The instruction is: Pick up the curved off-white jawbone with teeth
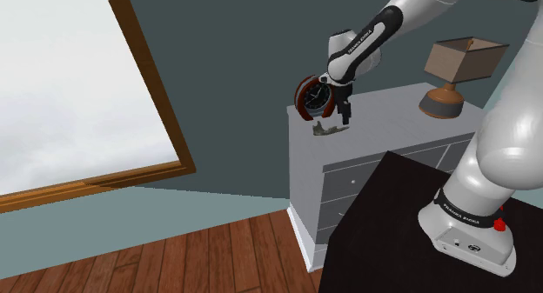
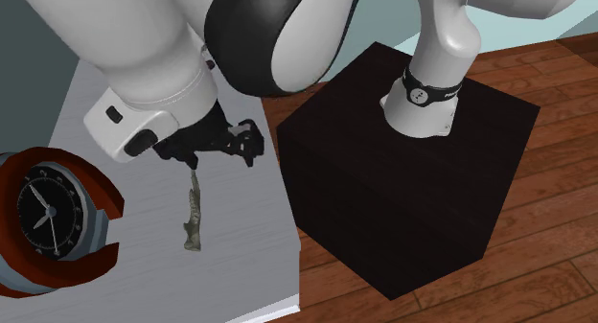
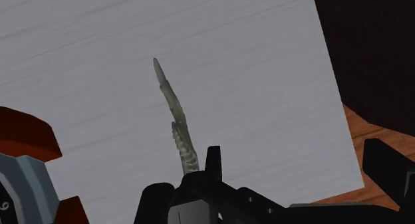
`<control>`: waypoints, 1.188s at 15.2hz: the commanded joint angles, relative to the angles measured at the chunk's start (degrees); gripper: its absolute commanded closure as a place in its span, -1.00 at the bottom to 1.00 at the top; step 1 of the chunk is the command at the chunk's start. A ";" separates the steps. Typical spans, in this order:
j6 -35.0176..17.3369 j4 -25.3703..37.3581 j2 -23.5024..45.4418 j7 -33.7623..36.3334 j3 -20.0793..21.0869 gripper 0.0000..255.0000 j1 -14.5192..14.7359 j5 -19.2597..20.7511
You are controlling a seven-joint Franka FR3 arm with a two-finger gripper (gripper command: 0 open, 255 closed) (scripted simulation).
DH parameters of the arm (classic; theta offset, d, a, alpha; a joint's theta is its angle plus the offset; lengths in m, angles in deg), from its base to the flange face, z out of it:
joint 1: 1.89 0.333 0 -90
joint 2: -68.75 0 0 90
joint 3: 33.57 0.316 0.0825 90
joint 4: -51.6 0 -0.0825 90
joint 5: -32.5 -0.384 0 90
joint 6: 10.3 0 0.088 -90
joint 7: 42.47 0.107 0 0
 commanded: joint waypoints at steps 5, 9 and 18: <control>-5.42 10.03 14.53 -10.07 1.79 -1.00 -2.39 -3.44; -7.48 14.82 20.84 -13.40 3.26 -1.00 -3.91 -4.33; -11.18 15.40 25.19 -13.66 4.21 1.00 -4.71 -5.45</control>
